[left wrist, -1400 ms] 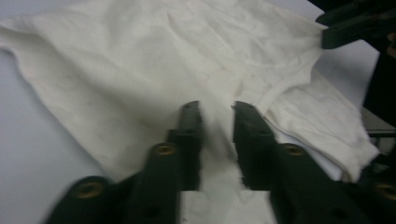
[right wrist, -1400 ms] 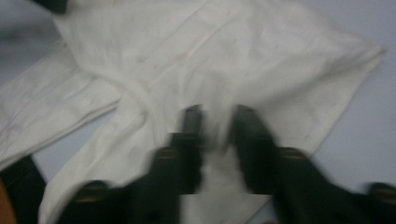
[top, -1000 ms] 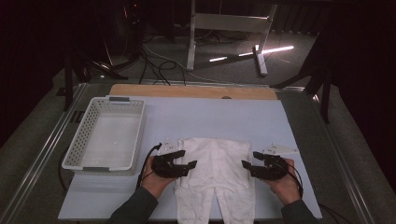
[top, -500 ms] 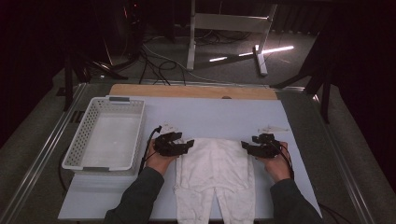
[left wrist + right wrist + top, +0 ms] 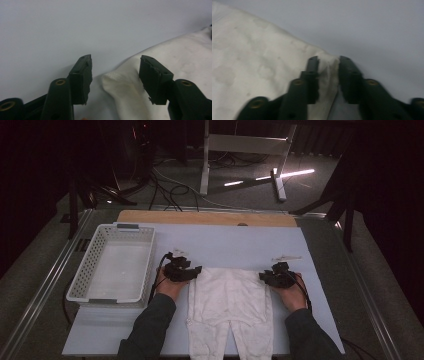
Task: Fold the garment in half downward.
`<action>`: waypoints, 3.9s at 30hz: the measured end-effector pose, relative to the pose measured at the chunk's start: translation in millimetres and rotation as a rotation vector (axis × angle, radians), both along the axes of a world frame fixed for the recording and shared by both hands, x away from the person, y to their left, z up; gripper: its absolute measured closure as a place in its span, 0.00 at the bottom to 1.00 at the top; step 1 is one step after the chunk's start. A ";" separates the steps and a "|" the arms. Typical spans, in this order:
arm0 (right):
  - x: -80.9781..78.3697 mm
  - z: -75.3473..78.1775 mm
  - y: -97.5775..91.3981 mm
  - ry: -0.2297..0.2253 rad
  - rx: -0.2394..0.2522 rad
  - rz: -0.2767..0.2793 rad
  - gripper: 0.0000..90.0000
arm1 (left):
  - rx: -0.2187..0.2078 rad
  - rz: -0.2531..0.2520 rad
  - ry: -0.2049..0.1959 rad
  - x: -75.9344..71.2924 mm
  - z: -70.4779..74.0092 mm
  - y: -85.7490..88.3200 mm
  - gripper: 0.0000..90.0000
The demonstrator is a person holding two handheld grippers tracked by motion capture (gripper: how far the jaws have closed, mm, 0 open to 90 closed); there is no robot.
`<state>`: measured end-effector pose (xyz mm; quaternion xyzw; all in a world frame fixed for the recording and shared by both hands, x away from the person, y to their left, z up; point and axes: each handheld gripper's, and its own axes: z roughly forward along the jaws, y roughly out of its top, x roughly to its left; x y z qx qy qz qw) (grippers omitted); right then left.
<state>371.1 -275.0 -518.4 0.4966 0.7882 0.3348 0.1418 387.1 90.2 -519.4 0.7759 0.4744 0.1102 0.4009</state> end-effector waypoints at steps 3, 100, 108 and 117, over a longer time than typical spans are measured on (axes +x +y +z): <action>-1.2 0.9 0.5 0.006 -0.010 0.028 0.95 | 0.021 -0.008 0.012 0.8 -2.7 -2.2 0.54; -83.5 11.2 1.9 -0.079 0.034 0.079 0.51 | -0.011 -0.086 0.001 -87.6 -4.2 -11.6 0.41; -83.1 6.0 4.6 -0.041 0.022 0.094 0.59 | 0.012 -0.080 0.007 -88.7 -5.8 -12.1 0.45; -80.6 2.3 7.3 -0.012 0.011 0.132 0.89 | 0.002 -0.108 0.031 -87.9 -5.9 -12.5 0.88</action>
